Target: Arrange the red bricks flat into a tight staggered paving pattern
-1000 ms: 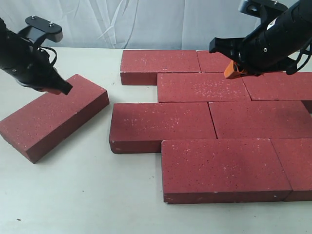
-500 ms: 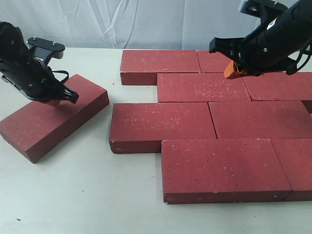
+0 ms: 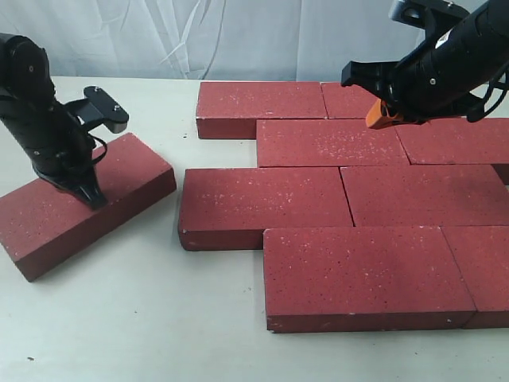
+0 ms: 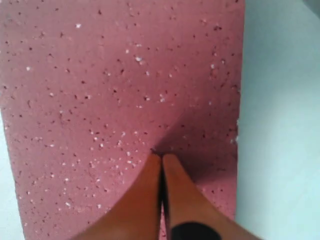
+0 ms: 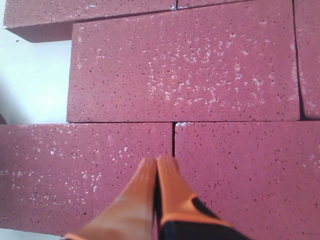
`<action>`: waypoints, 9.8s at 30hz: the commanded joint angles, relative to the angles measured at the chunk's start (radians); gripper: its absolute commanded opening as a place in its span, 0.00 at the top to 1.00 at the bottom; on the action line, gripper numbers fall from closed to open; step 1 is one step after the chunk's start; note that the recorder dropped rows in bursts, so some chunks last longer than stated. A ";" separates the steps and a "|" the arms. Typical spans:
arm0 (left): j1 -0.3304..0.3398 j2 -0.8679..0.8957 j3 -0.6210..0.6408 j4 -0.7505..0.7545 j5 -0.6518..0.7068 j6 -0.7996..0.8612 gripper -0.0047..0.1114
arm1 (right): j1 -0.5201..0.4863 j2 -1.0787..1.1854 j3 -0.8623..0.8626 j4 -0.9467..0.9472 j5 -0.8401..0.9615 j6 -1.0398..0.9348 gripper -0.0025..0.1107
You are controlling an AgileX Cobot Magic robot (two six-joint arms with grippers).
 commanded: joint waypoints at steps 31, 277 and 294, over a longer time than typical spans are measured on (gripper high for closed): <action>-0.006 -0.112 0.118 -0.139 0.356 0.269 0.96 | -0.005 -0.009 -0.005 0.000 0.003 -0.004 0.98; 0.283 0.210 -0.220 -0.612 -0.193 -0.015 0.96 | -0.005 0.073 -0.005 0.033 -0.021 -0.023 0.98; 0.342 0.033 -0.209 -0.601 0.078 -0.058 0.96 | -0.005 0.073 -0.005 0.022 -0.020 -0.050 0.98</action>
